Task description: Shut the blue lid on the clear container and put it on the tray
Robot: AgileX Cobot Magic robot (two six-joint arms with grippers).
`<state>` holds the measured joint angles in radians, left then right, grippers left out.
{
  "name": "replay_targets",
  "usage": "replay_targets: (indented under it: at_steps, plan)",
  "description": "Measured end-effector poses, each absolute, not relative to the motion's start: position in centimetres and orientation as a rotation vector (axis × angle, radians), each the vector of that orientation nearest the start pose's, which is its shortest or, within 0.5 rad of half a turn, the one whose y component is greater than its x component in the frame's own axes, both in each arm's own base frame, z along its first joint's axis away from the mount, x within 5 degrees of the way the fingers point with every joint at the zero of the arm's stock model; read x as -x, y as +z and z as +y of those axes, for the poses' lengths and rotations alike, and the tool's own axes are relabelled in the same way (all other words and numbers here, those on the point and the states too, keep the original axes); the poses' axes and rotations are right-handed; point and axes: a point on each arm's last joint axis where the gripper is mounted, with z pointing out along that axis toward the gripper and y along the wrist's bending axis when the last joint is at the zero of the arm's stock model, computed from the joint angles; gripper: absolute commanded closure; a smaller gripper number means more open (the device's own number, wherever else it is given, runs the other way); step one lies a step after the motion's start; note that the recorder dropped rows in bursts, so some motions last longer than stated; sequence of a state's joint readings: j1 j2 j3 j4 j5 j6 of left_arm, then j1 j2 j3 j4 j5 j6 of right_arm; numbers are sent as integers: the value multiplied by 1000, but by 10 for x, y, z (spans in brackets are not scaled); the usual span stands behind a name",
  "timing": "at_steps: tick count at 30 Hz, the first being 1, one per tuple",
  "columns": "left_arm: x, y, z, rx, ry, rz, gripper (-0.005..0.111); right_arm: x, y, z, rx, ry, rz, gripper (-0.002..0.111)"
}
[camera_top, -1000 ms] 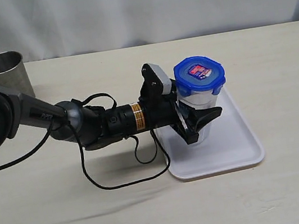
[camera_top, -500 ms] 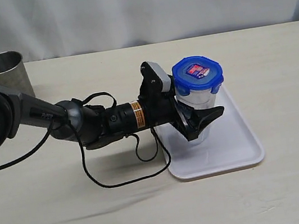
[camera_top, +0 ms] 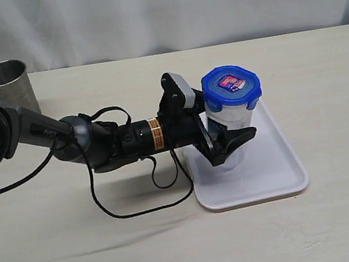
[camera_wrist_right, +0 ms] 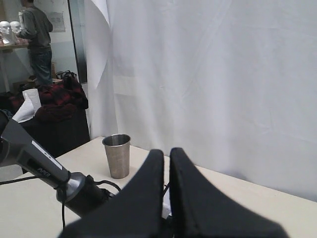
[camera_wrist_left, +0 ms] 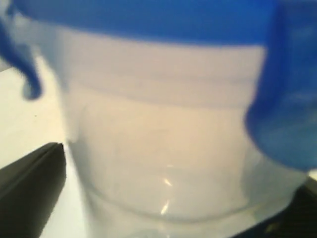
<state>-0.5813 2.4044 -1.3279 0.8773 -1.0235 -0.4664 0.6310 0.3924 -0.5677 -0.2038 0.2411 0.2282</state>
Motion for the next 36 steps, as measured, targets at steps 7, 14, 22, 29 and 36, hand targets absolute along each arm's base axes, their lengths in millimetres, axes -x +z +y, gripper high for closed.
replay_targets:
  at_steps: [7, 14, 22, 29, 36]
  plan:
    - [-358, 73, -281, -1115, -1042, 1466, 11, -68, 355, 44, 426, 485, 1506, 104]
    - [-363, 77, -260, -1144, -1134, 1409, 11, -68, 355, 44, 426, 485, 1506, 104]
    - [-367, 74, -240, -1190, -1188, 1439, 11, -68, 355, 44, 426, 485, 1506, 104]
    - [-369, 70, -224, -1243, -1206, 1484, 18, -68, 355, 44, 426, 485, 1506, 104]
    - [-377, 81, -205, -1253, -1198, 1515, 69, -68, 355, 44, 426, 485, 1506, 104]
